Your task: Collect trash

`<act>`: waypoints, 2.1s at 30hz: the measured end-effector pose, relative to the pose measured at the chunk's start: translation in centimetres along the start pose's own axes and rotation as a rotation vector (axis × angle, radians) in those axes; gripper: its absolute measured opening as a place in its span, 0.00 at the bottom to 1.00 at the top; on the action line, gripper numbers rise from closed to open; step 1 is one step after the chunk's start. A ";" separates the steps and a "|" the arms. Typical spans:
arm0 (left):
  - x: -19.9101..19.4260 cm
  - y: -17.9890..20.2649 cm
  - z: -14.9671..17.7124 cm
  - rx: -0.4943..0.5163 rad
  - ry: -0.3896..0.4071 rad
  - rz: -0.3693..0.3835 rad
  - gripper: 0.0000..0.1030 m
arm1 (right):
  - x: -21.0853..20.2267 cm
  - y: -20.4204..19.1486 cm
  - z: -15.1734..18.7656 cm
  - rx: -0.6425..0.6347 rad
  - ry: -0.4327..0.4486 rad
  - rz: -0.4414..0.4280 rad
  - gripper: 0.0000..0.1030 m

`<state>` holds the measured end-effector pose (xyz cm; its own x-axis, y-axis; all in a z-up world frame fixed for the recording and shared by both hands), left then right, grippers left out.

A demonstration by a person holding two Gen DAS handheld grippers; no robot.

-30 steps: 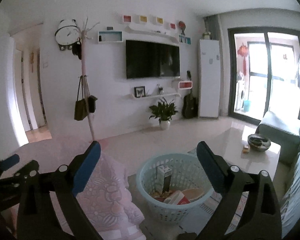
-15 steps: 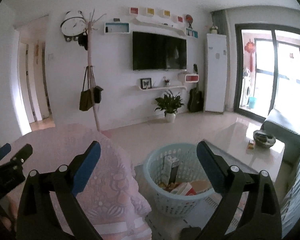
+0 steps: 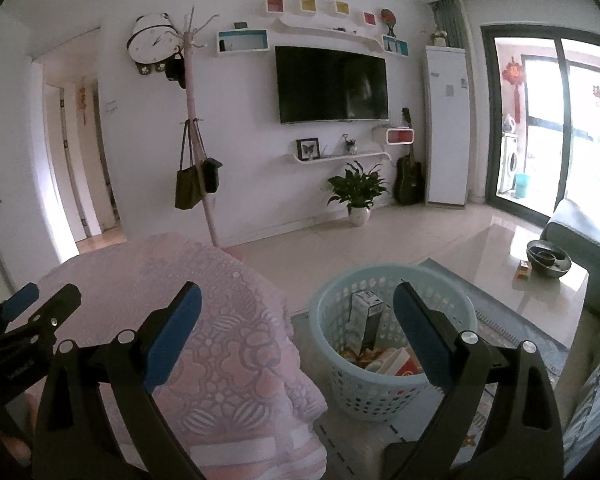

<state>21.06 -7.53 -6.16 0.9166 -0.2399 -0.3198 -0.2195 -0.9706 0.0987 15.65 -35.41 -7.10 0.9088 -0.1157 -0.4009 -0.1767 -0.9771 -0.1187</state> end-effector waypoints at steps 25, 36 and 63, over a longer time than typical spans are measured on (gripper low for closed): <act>0.1 -0.2 0.3 -0.020 0.005 -0.003 0.93 | -0.4 -0.2 0.4 -0.005 0.007 -0.008 0.89; 0.1 -0.2 0.4 -0.030 0.004 -0.002 0.93 | -0.5 0.1 0.3 0.004 0.007 -0.015 0.89; 0.3 -0.3 0.9 -0.034 -0.007 0.007 0.93 | -0.6 0.8 0.6 -0.002 0.004 -0.026 0.89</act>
<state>21.11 -7.35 -7.11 0.9129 -0.2465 -0.3253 -0.2140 -0.9678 0.1327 14.79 -36.03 -7.49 0.9144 -0.0910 -0.3944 -0.1524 -0.9801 -0.1273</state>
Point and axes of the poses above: each gripper's, at about its wrist camera, not at the fingertips, and x roughly the way its jaws point, y to its right, z to its underside, the point moved 6 cm from there along x, roughly the way its jaws point, and after that the axes turned 1 degree about y, right-handed, at the moved point
